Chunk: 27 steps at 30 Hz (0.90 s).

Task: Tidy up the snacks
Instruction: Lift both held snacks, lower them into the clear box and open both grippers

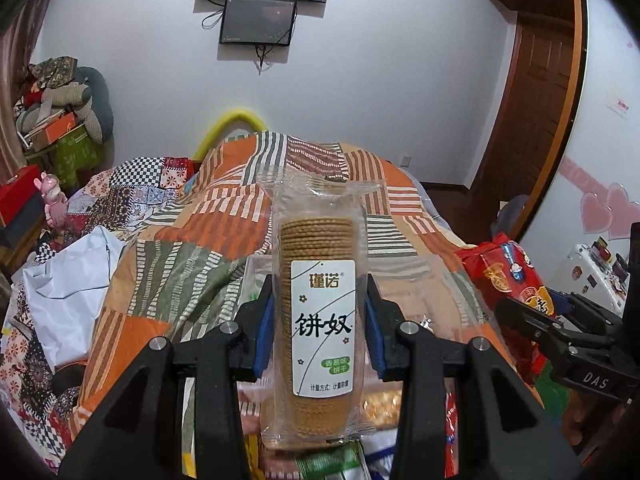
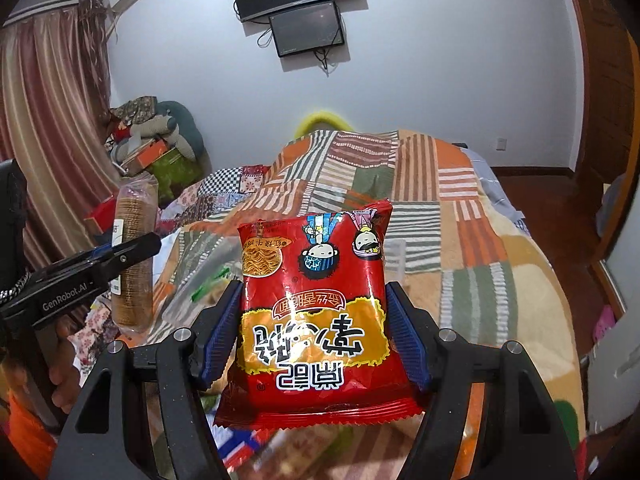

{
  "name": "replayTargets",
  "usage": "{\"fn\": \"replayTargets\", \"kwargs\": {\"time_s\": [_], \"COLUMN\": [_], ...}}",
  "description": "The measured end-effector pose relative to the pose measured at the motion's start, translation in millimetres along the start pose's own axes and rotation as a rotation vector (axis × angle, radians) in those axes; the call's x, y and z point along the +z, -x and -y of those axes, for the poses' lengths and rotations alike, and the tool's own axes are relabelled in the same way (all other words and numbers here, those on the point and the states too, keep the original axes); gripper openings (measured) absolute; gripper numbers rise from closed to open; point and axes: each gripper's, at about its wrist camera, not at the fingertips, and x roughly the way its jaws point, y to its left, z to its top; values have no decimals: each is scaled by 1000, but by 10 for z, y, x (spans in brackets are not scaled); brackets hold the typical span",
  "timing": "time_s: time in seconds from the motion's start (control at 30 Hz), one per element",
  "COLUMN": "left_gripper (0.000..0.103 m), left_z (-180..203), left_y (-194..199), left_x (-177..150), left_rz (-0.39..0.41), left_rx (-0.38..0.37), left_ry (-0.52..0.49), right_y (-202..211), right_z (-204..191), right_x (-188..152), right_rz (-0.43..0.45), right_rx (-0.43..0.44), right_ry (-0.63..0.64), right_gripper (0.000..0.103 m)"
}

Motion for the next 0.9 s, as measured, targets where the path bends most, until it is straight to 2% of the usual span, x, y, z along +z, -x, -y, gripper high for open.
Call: {"fn": "replayTargets", "kwargs": {"time_s": [0.3,0.53,0.9], "left_gripper": [39,39,39], "left_z": [28,88,6], "left_y": [-477,-863,-1152], "left_x": [114,55,-61], "left_rz": [-44,-121,-214], "left_rx": [-17,-27,-38], "left_ry": [28,15,63], "right_y": [-426,-654,-833], "right_z": [-40,-73,-89], "right_x": [116,69,6], "right_rz": [-67,-121,-200], "right_rx": [15,-3,9], "right_ry": [16,47,65], "right_gripper": [67,67,67]}}
